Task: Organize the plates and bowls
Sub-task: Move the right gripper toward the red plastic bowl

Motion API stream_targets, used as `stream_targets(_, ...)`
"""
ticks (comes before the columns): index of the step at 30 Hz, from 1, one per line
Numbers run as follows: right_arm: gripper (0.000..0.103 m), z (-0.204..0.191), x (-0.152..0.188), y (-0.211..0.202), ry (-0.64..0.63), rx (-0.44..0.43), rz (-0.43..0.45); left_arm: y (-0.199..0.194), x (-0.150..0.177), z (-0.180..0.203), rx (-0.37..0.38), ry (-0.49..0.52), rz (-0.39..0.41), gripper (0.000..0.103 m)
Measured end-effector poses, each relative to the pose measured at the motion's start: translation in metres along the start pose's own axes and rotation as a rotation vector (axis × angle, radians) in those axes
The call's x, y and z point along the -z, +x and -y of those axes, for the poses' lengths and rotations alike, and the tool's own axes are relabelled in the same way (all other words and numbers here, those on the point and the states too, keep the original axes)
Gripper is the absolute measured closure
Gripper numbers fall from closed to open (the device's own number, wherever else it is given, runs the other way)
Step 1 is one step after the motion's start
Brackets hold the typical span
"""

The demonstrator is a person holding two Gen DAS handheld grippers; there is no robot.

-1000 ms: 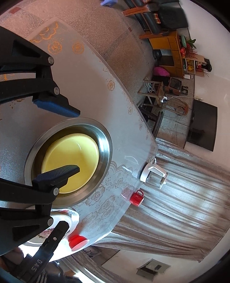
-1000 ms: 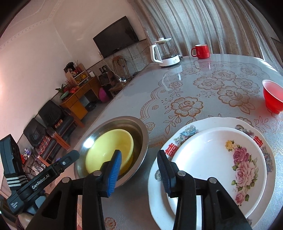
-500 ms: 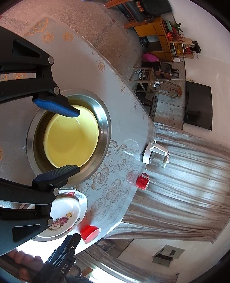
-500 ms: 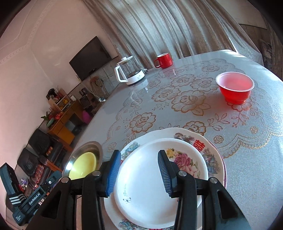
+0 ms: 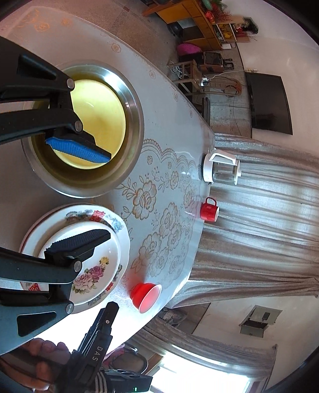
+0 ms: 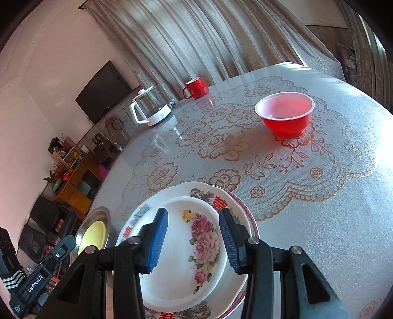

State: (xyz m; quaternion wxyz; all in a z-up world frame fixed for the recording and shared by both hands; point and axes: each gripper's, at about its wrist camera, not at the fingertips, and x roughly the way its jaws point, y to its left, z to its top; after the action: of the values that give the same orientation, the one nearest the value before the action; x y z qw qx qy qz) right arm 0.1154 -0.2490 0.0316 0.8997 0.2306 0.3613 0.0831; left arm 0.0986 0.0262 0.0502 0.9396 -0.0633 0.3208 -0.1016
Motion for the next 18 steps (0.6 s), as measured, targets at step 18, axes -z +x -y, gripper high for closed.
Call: stream_targets(18,0.059,0.068,-0.025,-0.010,0.130,0.094,0.049,0.066,-0.038,0.082,0.138,0.079,-0.164,0.033)
